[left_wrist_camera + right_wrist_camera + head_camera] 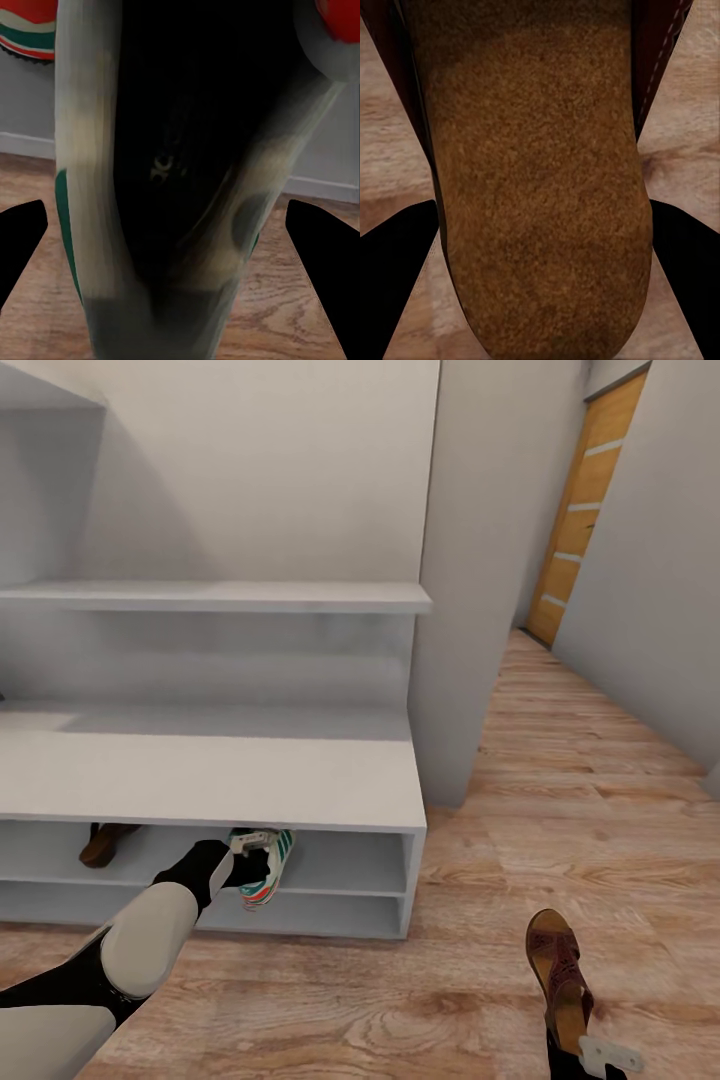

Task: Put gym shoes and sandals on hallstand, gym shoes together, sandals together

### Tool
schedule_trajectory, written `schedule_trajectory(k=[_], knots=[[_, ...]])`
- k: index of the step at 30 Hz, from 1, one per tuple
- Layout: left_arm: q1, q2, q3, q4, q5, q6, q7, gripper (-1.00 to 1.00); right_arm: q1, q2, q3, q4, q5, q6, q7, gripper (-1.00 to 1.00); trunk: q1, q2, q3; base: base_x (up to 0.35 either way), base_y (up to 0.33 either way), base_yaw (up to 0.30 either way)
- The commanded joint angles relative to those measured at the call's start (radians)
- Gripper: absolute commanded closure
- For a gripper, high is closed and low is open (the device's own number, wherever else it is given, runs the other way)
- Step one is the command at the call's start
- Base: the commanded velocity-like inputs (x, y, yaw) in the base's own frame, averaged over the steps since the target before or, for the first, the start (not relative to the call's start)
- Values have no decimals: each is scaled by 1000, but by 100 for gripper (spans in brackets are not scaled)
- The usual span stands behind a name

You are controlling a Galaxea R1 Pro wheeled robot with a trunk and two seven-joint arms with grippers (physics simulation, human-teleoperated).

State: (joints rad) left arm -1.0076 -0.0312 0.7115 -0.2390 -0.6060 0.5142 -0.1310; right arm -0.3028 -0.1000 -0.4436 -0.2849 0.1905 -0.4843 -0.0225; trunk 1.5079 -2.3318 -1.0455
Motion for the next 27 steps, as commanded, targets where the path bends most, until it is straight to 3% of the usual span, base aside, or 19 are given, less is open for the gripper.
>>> schedule_trajectory(k=[1, 27], knots=[[0, -1, 6, -3, -11, 5, -7, 100, -1, 0, -6, 1, 10, -3, -2, 100, 0, 0, -1, 124, 0, 0], [0, -1, 6, -3, -11, 2, -9, 100, -1, 0, -6, 1, 10, -3, -4, 100, 0, 0, -1, 8, 0, 0]])
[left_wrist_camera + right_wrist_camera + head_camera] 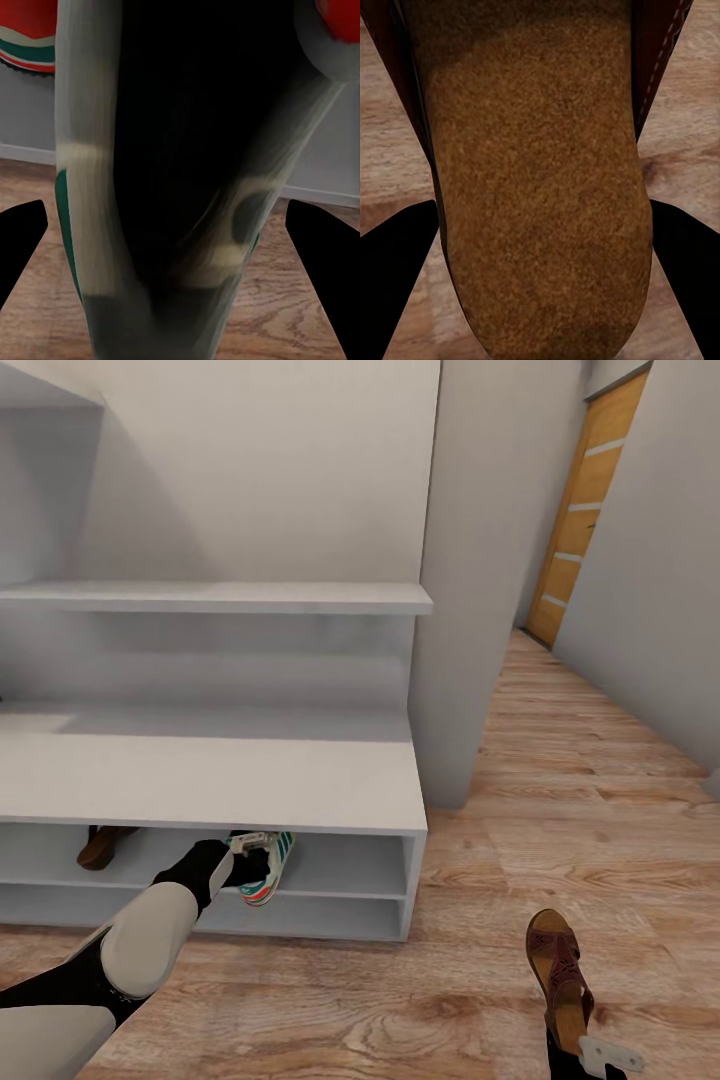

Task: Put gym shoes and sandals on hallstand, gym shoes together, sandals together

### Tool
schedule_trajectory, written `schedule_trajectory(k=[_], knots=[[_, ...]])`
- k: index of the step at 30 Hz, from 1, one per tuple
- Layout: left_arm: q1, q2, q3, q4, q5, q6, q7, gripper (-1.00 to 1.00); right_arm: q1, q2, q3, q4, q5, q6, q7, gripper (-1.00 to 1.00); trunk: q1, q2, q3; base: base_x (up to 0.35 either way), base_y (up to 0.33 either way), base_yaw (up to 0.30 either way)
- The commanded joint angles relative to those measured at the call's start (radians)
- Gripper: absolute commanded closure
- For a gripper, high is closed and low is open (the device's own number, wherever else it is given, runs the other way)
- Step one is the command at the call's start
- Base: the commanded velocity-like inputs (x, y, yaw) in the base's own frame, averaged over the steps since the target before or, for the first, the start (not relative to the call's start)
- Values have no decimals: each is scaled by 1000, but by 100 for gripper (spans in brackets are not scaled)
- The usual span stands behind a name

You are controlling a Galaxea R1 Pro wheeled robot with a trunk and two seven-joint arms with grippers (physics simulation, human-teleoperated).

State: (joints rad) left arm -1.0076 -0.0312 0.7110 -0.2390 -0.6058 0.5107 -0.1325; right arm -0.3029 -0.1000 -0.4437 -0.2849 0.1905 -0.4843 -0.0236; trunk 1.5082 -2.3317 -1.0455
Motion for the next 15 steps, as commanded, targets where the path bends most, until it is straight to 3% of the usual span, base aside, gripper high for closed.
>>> schedule_trajectory(k=[1, 15], knots=[[0, -1, 7, -3, -11, 5, -7, 100, -1, 0, -6, 1, 10, -3, -2, 100, 0, 0, -1, 0, 0, 0], [0, -1, 7, -3, -11, 5, -9, 100, -1, 0, -6, 1, 10, -3, -2, 100, 11, -21, -10, 0, 0, 0]])
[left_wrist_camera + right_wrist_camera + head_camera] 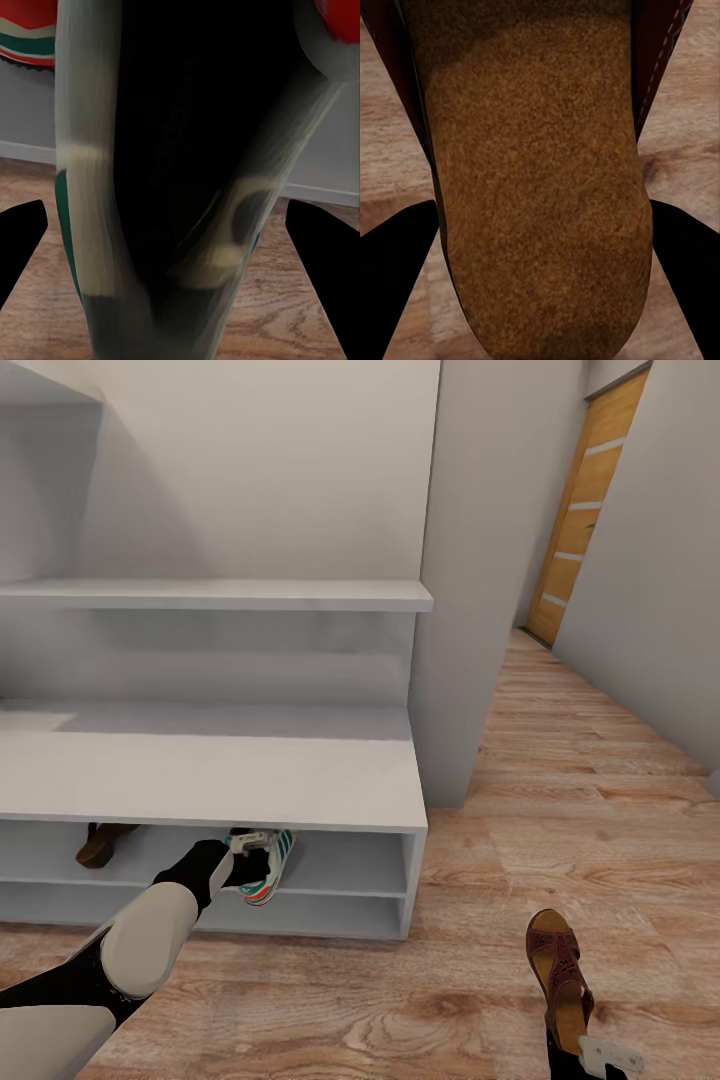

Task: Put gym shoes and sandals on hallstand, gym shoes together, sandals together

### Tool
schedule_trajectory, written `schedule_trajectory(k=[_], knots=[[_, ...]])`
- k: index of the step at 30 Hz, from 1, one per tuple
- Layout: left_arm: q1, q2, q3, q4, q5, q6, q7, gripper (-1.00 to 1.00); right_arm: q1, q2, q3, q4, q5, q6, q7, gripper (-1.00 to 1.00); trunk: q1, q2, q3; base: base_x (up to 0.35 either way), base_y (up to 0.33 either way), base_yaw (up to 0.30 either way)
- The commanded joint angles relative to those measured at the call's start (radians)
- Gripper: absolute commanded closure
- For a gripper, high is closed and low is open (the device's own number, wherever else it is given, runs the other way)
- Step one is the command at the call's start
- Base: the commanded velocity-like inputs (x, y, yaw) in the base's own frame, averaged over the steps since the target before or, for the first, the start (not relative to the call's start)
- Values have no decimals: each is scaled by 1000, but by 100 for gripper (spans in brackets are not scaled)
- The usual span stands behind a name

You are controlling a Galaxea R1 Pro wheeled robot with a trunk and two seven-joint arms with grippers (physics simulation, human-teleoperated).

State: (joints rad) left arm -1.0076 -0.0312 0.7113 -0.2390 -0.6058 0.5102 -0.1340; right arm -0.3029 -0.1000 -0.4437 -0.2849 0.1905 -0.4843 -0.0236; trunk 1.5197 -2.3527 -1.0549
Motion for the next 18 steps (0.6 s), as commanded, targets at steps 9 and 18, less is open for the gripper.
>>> schedule_trajectory(k=[9, 18], knots=[[1, -1, 7, -3, -11, 5, -7, 100, -1, 0, -6, 1, 10, -3, -3, 100, 0, 0, -1, 1, 0, 0], [2, -1, 7, -3, -11, 4, -7, 100, -1, 0, -6, 2, 10, -3, -2, 100, 0, 0, -1, 111, 0, 0]])
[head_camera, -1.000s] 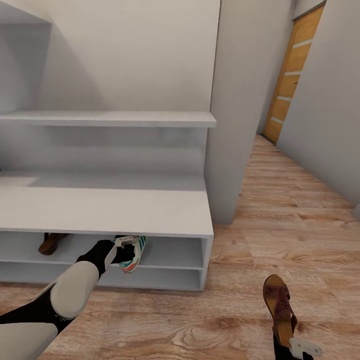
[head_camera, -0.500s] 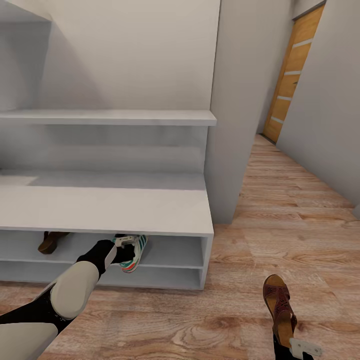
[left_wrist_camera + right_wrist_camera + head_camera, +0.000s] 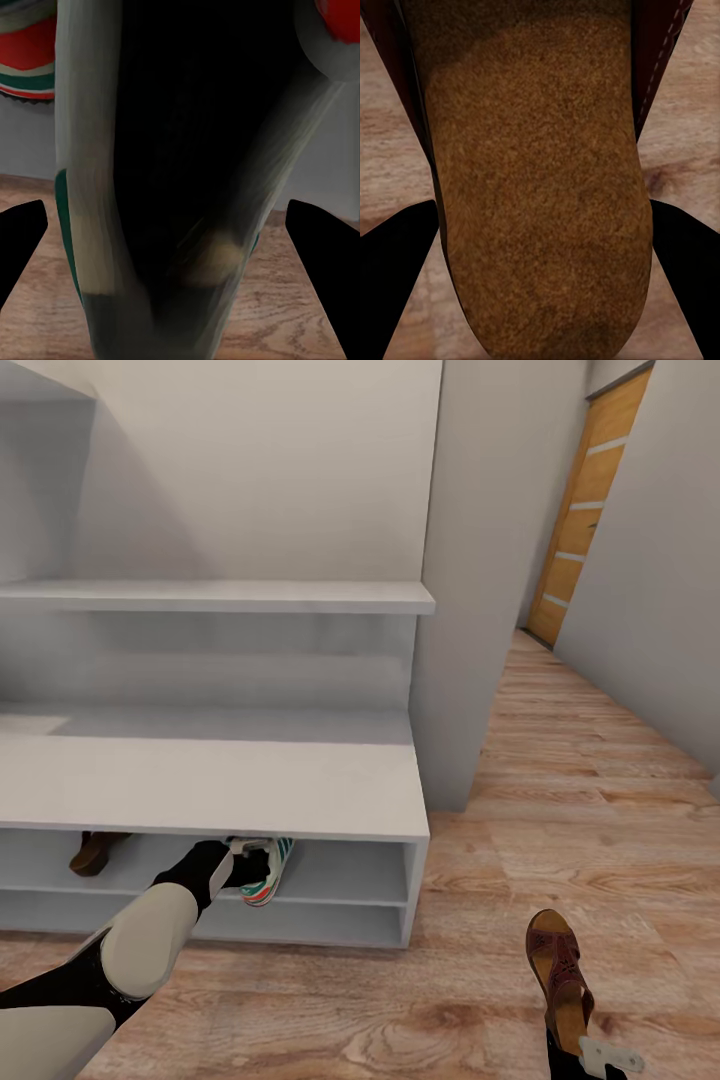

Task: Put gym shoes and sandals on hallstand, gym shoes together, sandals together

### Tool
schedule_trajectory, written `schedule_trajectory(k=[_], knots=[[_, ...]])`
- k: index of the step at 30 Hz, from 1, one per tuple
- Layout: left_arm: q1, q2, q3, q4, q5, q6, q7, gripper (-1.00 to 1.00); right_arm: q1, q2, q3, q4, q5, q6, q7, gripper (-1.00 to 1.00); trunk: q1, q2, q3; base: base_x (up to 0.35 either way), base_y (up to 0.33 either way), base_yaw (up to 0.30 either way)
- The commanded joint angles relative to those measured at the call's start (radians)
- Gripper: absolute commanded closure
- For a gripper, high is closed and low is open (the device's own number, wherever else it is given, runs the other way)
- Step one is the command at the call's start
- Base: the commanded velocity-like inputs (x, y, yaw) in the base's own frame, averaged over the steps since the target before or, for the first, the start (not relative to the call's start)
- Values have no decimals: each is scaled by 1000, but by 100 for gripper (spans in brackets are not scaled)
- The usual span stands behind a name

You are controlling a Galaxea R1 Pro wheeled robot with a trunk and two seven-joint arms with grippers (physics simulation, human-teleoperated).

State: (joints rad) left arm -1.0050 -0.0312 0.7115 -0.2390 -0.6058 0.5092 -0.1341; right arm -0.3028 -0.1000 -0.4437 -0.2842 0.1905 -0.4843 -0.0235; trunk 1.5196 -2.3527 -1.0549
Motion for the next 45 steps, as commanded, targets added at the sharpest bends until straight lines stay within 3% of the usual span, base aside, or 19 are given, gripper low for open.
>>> schedule_trajectory(k=[1, 34, 45], knots=[[0, -1, 6, -3, -11, 5, -7, 100, -1, 0, -6, 1, 10, -3, -3, 100, 0, 0, -1, 36, 0, 0], [0, -2, 8, -3, -9, 2, -7, 100, -1, 0, -6, 2, 10, -3, -2, 100, 0, 0, -1, 47, 0, 0], [2, -3, 11, 11, -8, -85, -7, 100, -1, 0, -6, 2, 10, -3, -2, 100, 0, 0, -1, 8, 0, 0]])
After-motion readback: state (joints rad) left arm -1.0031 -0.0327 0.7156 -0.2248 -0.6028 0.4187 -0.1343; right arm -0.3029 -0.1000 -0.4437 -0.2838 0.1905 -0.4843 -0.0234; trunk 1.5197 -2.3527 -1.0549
